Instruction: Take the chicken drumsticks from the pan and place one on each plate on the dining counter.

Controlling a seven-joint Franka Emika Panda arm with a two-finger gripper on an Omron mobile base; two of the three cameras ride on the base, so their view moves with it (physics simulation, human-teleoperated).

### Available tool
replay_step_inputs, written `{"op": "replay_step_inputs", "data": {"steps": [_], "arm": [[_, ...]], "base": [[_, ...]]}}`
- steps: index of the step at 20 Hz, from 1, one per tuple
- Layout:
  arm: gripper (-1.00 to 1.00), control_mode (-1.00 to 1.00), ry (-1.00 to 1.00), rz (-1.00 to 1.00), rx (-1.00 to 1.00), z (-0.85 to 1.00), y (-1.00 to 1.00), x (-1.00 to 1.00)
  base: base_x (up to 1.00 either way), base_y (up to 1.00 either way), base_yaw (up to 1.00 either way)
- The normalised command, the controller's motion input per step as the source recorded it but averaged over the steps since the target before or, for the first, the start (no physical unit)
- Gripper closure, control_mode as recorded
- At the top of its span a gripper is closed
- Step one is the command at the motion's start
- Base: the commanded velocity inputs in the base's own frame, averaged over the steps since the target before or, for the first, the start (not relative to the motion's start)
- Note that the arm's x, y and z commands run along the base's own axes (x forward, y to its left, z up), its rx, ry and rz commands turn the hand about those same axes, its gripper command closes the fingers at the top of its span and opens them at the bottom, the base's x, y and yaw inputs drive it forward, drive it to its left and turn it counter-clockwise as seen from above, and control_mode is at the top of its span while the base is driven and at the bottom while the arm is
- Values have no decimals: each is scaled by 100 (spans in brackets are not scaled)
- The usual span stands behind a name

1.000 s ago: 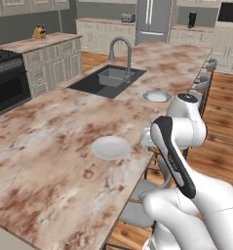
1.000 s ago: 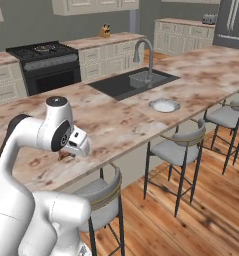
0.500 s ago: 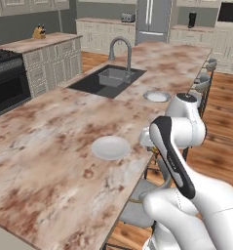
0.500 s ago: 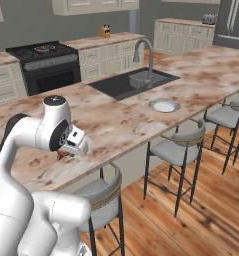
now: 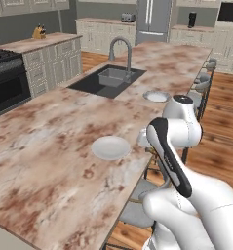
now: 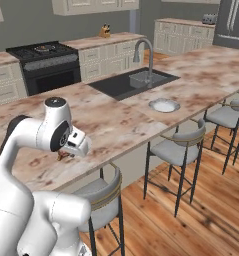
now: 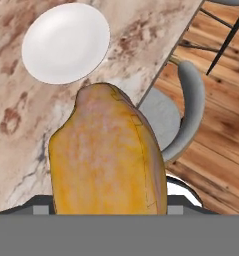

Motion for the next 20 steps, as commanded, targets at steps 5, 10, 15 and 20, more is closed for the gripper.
{"op": "replay_step_inputs", "data": {"steps": [5,10,15,20], "arm": [[100,-100,6,-1,-2,-21,36,93],[100,-100,13,-1,-1,-24,37,100],[100,-100,16,-6,-5,-39,39,98],[100,-100,20,-4,-1,-37,28,87]], "base": [[0,0,0],[0,0,0],[0,0,0],[0,0,0]]}}
